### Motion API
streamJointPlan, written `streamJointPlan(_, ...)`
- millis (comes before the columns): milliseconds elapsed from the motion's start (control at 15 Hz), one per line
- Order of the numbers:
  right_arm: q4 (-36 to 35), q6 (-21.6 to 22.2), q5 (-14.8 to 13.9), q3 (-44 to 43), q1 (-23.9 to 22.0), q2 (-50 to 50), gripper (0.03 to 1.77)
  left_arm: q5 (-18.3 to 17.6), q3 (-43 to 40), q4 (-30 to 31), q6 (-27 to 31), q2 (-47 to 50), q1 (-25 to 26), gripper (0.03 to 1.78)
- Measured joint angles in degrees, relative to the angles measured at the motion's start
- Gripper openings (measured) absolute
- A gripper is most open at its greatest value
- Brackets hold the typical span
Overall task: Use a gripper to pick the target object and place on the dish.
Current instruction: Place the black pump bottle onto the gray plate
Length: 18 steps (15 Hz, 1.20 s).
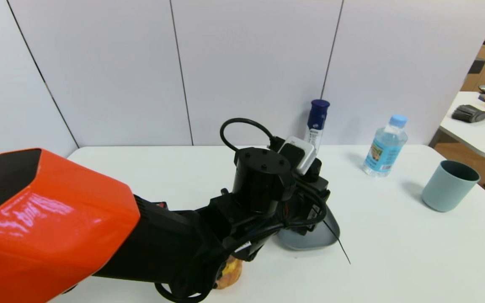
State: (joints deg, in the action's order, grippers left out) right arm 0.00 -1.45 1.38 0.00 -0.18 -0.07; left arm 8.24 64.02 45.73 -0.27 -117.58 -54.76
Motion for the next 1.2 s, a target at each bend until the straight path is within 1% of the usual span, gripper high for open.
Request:
streamJointPlan(200, 0.0, 0.0, 0.0, 0.0, 0.0, 0.0, 1.71, 0.0, 1.1, 1.9, -0.2, -2.6, -0.1, 1.09)
streamJointPlan(600, 0.0, 0.0, 0.0, 0.0, 0.0, 0.0, 1.71, 0.0, 3.0, 3.7, -1.2, -6.0, 0.0, 1.09)
streamJointPlan(1200, 0.0, 0.0, 0.0, 0.0, 0.0, 0.0, 1.71, 0.2, 2.8, 3.9, -1.5, -6.7, 0.1, 1.09)
